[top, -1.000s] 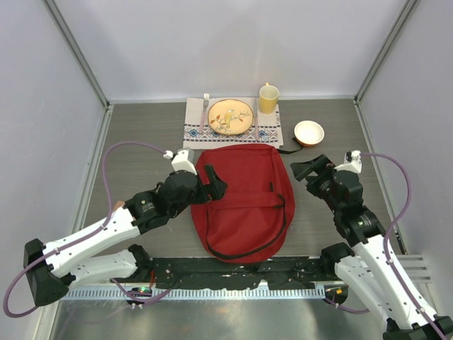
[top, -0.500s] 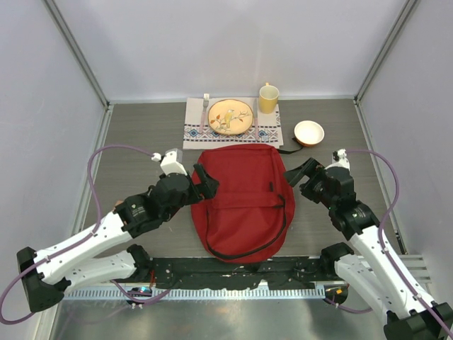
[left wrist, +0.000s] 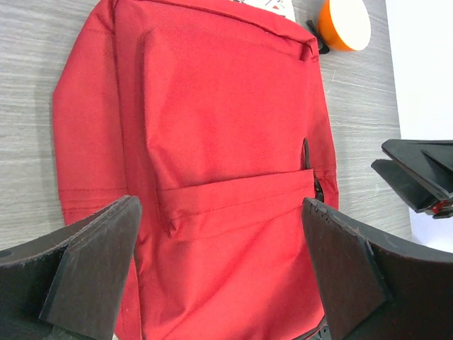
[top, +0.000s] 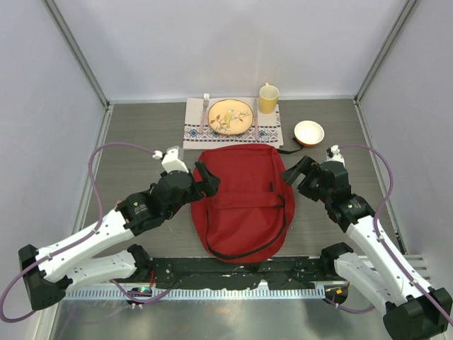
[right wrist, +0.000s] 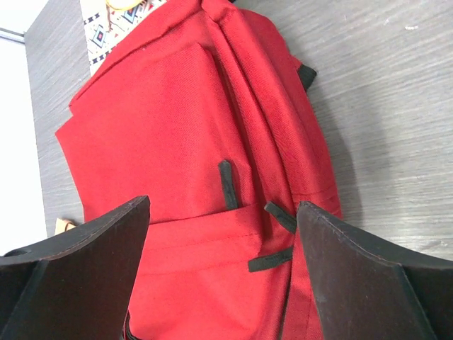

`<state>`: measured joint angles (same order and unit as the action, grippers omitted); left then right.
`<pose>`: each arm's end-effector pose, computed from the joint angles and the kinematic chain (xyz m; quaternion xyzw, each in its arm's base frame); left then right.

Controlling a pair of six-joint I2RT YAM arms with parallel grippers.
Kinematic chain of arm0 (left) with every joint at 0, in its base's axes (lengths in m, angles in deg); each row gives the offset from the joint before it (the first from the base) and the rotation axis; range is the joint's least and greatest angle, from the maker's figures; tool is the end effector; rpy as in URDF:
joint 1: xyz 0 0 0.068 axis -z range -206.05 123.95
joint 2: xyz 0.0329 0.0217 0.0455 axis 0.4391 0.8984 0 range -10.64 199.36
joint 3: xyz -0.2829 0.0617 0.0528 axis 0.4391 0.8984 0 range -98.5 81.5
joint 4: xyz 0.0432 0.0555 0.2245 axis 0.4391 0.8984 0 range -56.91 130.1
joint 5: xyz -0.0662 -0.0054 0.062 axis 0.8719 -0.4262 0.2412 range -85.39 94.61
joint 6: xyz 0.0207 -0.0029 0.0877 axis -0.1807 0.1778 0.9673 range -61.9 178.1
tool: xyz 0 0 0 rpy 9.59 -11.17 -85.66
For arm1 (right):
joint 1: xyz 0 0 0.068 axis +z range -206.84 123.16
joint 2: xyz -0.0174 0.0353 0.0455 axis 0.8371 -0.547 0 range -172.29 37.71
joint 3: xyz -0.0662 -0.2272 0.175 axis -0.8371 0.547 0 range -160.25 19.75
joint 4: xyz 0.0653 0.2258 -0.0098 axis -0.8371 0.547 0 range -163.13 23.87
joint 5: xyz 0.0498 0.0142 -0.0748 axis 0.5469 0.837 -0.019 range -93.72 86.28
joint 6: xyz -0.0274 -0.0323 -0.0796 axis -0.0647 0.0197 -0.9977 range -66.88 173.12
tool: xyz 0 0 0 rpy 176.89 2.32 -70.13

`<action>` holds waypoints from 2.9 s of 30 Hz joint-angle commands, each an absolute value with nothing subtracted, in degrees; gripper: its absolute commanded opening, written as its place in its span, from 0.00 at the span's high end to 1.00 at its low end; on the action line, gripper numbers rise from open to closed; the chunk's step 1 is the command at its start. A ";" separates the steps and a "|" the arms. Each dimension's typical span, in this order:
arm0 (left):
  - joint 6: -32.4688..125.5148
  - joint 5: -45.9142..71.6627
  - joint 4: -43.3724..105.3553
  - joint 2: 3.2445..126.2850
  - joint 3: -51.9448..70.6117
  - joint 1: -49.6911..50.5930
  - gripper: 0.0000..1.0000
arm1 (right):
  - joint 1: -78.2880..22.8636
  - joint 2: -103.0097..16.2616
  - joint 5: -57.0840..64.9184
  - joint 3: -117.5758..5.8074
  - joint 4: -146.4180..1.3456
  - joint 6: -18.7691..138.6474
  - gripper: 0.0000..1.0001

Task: Pack the student bag
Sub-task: Unzip the student bag at the center of the board.

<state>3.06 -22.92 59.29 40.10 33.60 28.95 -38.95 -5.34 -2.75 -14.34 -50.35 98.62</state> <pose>0.1370 -0.1306 0.3137 -0.1211 0.8370 -0.2861 0.4505 0.1575 0.0522 0.2530 0.2043 0.8492 0.2621 0.4103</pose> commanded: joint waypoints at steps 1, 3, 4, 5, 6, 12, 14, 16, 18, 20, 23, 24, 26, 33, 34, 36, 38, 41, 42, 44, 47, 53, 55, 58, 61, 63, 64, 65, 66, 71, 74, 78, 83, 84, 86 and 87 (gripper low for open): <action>6.24 -23.78 55.34 44.89 28.07 28.62 0.00 | -39.09 -8.16 -3.46 -20.23 -52.39 95.75 0.10; 7.47 -22.72 54.89 48.75 25.19 28.62 0.00 | -39.09 -9.66 -2.68 -21.20 -52.39 95.93 0.10; 8.87 -22.11 54.28 50.08 24.21 28.62 0.00 | -39.09 -10.71 -2.06 -21.12 -52.48 96.01 0.10; 10.01 -20.54 53.84 51.66 23.07 28.62 0.00 | -39.09 -10.89 -1.79 -20.68 -52.39 96.36 0.10; 10.72 -20.00 53.84 53.59 20.45 28.62 0.00 | -39.09 -10.81 -2.23 -19.20 -52.48 96.63 0.11; 16.79 -17.36 58.14 69.06 6.98 28.62 0.00 | -39.35 -7.82 -5.57 -11.55 -53.35 99.35 0.19; 17.76 -16.40 58.32 73.79 3.65 28.62 0.00 | -39.35 -7.56 -5.22 -10.66 -53.27 100.67 0.20; 17.76 -14.03 58.76 76.97 1.45 28.62 0.00 | -39.52 -7.47 -6.87 -9.87 -51.79 102.16 0.25; 17.15 -12.18 58.93 81.63 -1.63 28.62 0.00 | -39.61 -7.38 -8.37 -9.52 -50.90 104.01 0.27; 16.53 -9.72 60.34 84.88 -5.57 28.71 0.00 | -40.05 -7.03 -10.30 -9.43 -49.58 105.58 0.29; 16.18 -8.04 63.76 90.33 -9.97 28.71 0.01 | -40.58 -7.11 -7.35 -8.90 -52.03 104.99 0.33; 16.09 -8.13 64.90 91.56 -10.34 28.71 0.01 | -40.67 -7.64 -6.63 -9.34 -52.56 104.02 0.34; 15.74 -7.96 64.21 91.49 -9.21 28.71 0.01 | -41.10 -9.83 -4.53 -9.95 -52.92 103.32 0.35; 16.44 -5.32 61.22 87.89 -3.32 28.71 0.01 | -41.63 -17.22 6.54 -6.27 -60.37 100.59 0.40; 16.62 -5.06 61.39 86.93 -2.79 28.71 0.01 | -41.72 -17.57 7.34 -5.40 -61.61 101.63 0.41; 17.58 -4.62 61.83 86.04 -1.30 28.71 0.01 | -41.63 -17.84 9.45 -2.06 -67.55 102.43 0.43; 18.02 -4.88 62.27 84.46 0.54 28.71 0.01 | -41.63 -18.97 12.97 0.49 -70.48 103.83 0.46; 18.03 -4.97 61.40 82.53 3.54 28.62 0.01 | -41.55 -20.74 18.77 1.73 -76.20 104.36 0.49; 18.02 -4.79 60.96 82.26 3.98 28.62 0.00 | -41.55 -20.91 18.69 1.47 -74.47 103.84 0.48; 18.11 -4.70 60.96 81.56 4.77 28.62 0.01 | -41.55 -19.17 12.56 -0.62 -68.68 100.69 0.40; 18.11 -4.61 61.05 80.68 5.56 28.62 0.00 | -41.55 -11.97 4.57 -2.92 -61.01 98.74 0.30; 18.02 -4.00 59.99 78.66 7.41 28.62 0.00 | -41.63 -6.93 -7.14 -4.94 -56.79 97.60 0.20; 18.11 -3.65 60.08 78.22 7.67 28.62 0.00 | -41.63 -9.91 -8.21 -5.56 -56.87 95.76 0.19; 18.11 -3.04 59.90 78.39 7.94 28.62 0.01 | -41.72 -17.12 -1.64 -6.18 -60.02 93.47 0.20; 18.20 -2.33 59.73 78.65 8.03 28.62 0.00 | -41.63 -21.00 1.63 -5.22 -63.72 92.77 0.20; 18.03 -1.98 59.64 78.74 8.03 28.62 0.00 | -41.63 -22.84 2.51 -4.07 -66.43 92.41 0.20; 17.94 -2.07 59.73 78.74 8.29 28.62 0.00 | -41.63 -23.46 3.21 -3.63 -67.41 92.50 0.20; 17.85 -1.98 59.38 78.66 8.46 28.62 0.00 | -41.63 -24.16 3.83 -3.19 -68.11 92.41 0.21; 17.59 -1.89 59.20 78.66 8.64 28.62 0.00 | -41.63 -25.30 4.36 -3.02 -69.25 92.15 0.22; 16.36 -0.57 56.39 78.83 9.70 28.62 0.00 | -41.63 -26.11 10.77 -1.61 -74.52 92.58 0.67; 15.74 0.39 55.34 79.71 9.08 28.62 0.00 | -41.63 -21.81 13.66 -0.20 -77.60 94.86 0.91; 15.04 1.45 54.81 81.20 6.72 28.62 0.01 | -41.63 -13.81 16.31 1.29 -81.74 101.35 0.97; 14.51 2.24 54.37 82.35 5.22 28.62 0.03 | -41.63 -5.99 19.65 2.26 -87.96 105.68 0.99; 14.42 2.24 54.28 82.43 5.13 28.62 0.03 | -41.63 -5.45 20.18 2.43 -88.59 106.38 0.99; 14.07 2.15 53.75 82.52 5.13 28.62 0.06 | -41.63 -4.66 21.14 2.70 -90.78 107.70 0.99; 13.90 2.41 53.49 82.52 5.13 28.71 0.07 | -41.63 -4.66 21.58 2.70 -91.06 107.97 0.99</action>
<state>14.77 1.21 56.56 82.37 7.42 28.91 -41.73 -6.91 17.18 3.24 -78.28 103.03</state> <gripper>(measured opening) 0.950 0.098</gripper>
